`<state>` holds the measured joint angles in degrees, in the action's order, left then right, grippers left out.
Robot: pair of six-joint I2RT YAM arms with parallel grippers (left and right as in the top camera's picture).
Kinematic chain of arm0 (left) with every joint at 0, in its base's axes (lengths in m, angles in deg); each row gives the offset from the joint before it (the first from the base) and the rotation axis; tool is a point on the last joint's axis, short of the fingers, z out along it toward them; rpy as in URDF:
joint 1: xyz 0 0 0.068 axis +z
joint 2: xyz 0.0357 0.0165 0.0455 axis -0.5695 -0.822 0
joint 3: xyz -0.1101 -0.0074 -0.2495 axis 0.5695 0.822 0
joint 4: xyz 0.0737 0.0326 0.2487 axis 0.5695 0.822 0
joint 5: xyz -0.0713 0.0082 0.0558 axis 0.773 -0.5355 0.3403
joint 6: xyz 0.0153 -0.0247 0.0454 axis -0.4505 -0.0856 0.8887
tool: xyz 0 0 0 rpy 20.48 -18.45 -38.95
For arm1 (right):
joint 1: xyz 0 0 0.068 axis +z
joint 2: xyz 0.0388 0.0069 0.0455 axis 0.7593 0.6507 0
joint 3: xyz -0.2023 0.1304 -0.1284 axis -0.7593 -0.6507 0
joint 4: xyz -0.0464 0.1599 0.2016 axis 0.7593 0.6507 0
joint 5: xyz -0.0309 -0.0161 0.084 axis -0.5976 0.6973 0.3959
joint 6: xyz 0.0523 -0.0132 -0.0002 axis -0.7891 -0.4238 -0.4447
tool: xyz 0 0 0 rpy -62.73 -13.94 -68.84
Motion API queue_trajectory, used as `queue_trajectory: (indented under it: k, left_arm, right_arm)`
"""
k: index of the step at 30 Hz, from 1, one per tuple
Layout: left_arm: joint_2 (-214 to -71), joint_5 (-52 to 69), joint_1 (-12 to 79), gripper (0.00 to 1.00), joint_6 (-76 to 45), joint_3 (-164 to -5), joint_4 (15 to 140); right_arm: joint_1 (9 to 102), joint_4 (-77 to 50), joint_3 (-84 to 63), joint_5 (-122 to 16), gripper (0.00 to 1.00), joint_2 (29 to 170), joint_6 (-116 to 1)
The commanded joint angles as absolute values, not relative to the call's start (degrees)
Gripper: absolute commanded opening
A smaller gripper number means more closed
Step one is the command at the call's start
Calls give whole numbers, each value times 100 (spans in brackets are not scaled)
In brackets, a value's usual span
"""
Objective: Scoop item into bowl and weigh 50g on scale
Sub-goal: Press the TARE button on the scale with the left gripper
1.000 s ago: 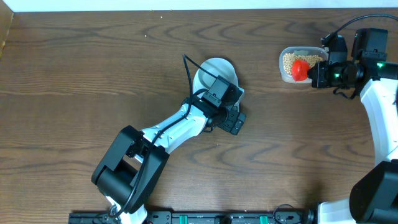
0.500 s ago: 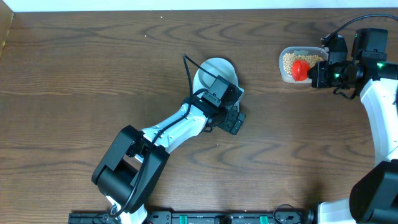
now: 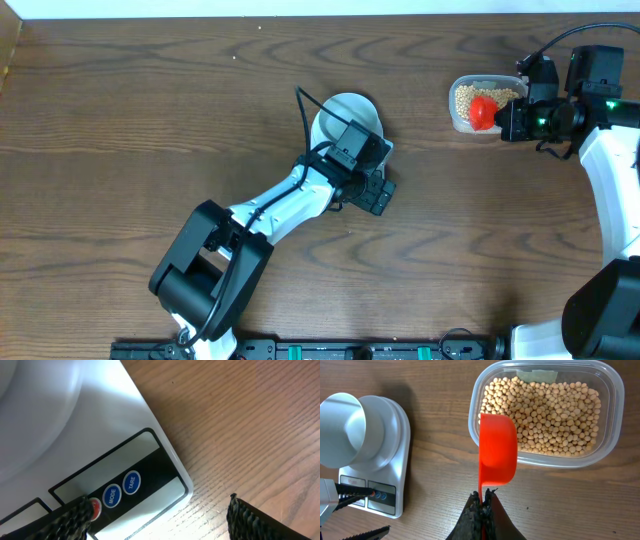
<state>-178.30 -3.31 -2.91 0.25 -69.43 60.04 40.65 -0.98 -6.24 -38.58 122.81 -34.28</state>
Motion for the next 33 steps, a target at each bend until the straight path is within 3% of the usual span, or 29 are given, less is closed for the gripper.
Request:
queue_trajectory:
  k: [1,17,33]
  left_arm:
    - [-17874,-259,-298,88,84,-7065,6111]
    - [-16104,-476,-296,89,79,-7065,6118]
    - [-15892,-969,-200,89,-290,-7063,6354]
  right_arm:
    - [4083,-92,-513,-3867,1,12323,-3401]
    - [4083,-195,-513,-3862,1,12323,-3399]
    - [4083,-179,-513,-3862,1,12323,-3358]
